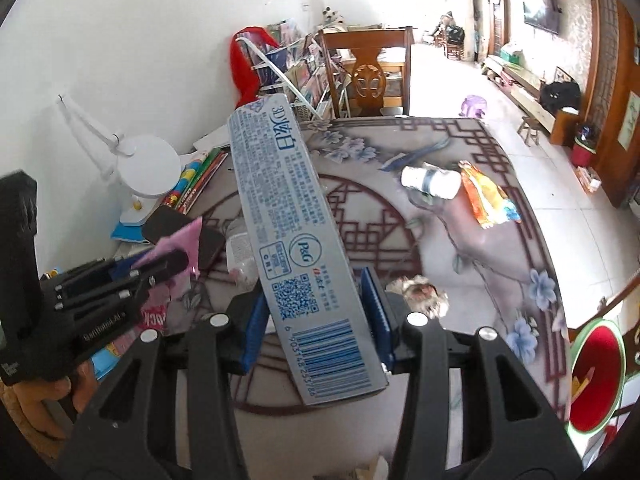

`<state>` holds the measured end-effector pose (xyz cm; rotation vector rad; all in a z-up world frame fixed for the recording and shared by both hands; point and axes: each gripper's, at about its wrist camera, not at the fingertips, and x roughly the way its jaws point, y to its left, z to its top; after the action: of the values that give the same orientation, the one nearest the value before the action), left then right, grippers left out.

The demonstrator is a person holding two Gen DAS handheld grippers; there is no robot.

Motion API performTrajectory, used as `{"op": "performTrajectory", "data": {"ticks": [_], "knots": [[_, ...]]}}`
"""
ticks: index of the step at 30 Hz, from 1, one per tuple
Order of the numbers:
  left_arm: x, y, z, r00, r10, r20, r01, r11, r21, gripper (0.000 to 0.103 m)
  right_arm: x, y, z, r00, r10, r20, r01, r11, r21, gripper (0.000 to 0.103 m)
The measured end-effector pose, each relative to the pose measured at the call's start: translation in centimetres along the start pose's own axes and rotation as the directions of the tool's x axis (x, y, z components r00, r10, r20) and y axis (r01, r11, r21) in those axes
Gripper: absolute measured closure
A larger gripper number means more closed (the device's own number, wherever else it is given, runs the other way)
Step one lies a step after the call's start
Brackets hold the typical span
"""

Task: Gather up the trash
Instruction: 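Carry the pink wrapper and toothpaste box toward the red bucket with both tools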

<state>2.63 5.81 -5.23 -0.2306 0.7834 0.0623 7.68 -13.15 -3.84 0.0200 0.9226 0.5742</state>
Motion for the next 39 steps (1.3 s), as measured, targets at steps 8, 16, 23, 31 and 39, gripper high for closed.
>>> {"op": "performTrajectory", "data": {"ticks": [8, 16, 23, 31, 39], "knots": [[-0.8, -2.9, -0.1, 1.000, -0.022, 0.012, 0.021, 0.999, 0.038, 0.081, -2.2, -2.4, -1.9, 1.000, -0.014, 0.020, 0.013, 0.999, 0.044, 0.060], [-1.1, -6.1, -0.3, 0.999, -0.027, 0.021, 0.026, 0.997, 0.068, 0.081, -4.2, -5.3, -3.2, 0.999, -0.029, 0.035, 0.027, 0.998, 0.061, 0.059], [-0.8, -10.0, -0.4, 0.999, -0.036, 0.019, 0.034, 0.996, 0.087, 0.081, -5.7, -9.0, -3.8, 0.999, -0.035, 0.038, 0.032, 0.996, 0.080, 0.059], [0.7, -14.7, -0.6, 0.999, -0.040, -0.008, 0.040, 0.994, 0.098, 0.081, -6.8, -13.7, -4.3, 0.999, -0.039, 0.034, 0.035, 0.993, 0.110, 0.059], [2.5, -18.9, -0.8, 0.997, -0.069, -0.032, 0.072, 0.993, 0.089, 0.081, -8.5, -18.5, -4.7, 0.997, -0.053, 0.051, 0.045, 0.989, 0.139, 0.059]]}}
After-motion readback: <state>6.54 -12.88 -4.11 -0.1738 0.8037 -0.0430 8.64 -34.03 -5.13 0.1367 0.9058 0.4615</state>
